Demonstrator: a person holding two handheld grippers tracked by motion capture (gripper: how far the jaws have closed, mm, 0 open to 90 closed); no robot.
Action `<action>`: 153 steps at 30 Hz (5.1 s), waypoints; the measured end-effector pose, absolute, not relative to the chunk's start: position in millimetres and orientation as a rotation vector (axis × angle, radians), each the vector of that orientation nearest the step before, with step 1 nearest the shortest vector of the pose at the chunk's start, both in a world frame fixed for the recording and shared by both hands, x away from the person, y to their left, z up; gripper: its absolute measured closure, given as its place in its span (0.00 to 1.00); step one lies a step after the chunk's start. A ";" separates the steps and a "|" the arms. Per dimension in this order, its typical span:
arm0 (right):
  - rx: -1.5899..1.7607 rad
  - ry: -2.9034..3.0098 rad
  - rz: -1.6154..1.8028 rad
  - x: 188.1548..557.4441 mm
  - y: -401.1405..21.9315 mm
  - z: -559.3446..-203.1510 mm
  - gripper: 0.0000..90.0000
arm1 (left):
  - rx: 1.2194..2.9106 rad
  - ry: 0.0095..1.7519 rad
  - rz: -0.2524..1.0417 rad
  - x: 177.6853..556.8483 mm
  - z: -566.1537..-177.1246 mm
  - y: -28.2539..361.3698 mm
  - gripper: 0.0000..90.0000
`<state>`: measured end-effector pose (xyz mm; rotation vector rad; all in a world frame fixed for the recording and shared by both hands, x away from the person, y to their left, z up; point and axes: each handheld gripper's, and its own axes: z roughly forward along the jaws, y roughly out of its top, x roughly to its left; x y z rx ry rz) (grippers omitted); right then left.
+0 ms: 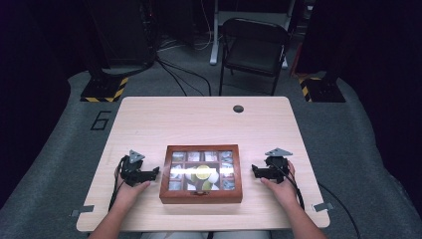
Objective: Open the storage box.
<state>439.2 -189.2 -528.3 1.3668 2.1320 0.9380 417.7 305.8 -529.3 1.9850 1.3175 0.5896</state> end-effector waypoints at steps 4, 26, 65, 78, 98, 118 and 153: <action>1.371 2.132 0.937 440.0 -188.2 -528.3 0.12 | 1.977 1.295 0.588 417.0 -530.4 305.5 0.17; 1.385 2.107 0.953 439.1 -186.1 -528.2 0.17 | 1.983 1.309 0.591 414.7 -529.7 304.3 0.17; 1.335 2.132 1.004 412.2 -185.0 -498.0 0.38 | 1.980 1.251 0.460 404.0 -504.0 297.0 0.36; 1.318 2.150 1.074 388.8 -183.3 -482.2 0.40 | 1.949 1.206 0.460 379.1 -485.3 296.0 0.36; 1.281 2.165 1.165 353.2 -182.3 -471.9 0.42 | 1.929 1.173 0.420 349.7 -475.5 292.5 0.37; 1.174 2.202 1.265 319.9 -174.3 -464.8 0.44 | 1.902 1.133 0.409 317.7 -466.3 288.6 0.39; 1.030 2.392 1.213 311.2 -142.6 -478.0 0.42 | 1.985 1.038 0.379 297.6 -471.8 267.3 0.39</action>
